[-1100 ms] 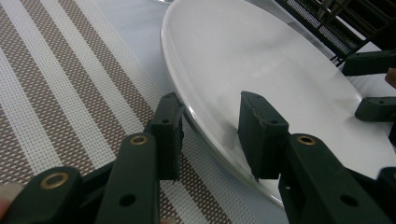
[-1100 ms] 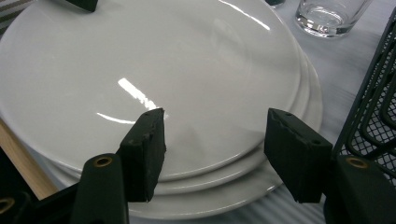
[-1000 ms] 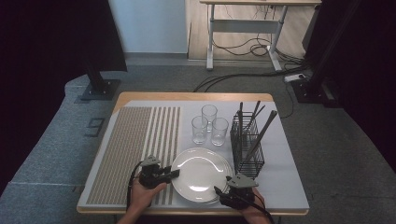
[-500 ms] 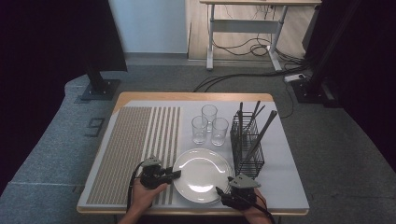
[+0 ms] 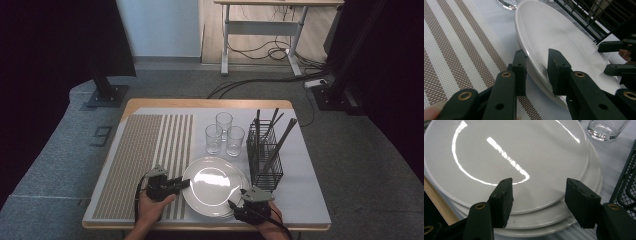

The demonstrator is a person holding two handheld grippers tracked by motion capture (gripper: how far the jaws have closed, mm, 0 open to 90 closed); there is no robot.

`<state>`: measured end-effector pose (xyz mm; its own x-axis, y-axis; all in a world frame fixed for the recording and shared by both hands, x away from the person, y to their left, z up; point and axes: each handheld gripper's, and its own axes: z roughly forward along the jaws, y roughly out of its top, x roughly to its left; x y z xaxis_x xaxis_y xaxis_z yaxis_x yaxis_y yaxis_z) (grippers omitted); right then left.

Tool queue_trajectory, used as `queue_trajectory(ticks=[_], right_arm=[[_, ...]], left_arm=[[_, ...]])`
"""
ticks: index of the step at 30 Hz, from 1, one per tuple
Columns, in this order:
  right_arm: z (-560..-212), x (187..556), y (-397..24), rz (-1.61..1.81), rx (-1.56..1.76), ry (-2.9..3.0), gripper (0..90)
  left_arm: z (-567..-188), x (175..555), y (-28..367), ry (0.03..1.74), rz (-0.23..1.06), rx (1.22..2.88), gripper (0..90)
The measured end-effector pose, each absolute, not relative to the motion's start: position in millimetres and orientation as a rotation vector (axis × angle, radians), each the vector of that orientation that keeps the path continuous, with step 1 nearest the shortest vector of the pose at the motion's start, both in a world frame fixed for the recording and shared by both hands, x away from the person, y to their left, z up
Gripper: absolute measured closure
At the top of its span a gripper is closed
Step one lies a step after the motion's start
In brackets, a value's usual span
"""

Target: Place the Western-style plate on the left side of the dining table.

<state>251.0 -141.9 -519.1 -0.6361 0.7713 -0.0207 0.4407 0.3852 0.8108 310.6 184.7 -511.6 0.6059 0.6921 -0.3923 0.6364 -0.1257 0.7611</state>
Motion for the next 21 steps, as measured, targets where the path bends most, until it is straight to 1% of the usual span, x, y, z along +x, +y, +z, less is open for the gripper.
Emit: queue_trajectory(ticks=[8,21], right_arm=[[-519.8,251.5,-140.3,1.16,1.026,2.271,41.3],[-521.8,254.4,-142.5,1.183,1.064,2.277,39.1]], left_arm=[[-508.7,311.1,190.6,1.075,0.07,1.804,72.0],[-506.9,310.6,193.0,1.07,0.077,1.79,73.4]])
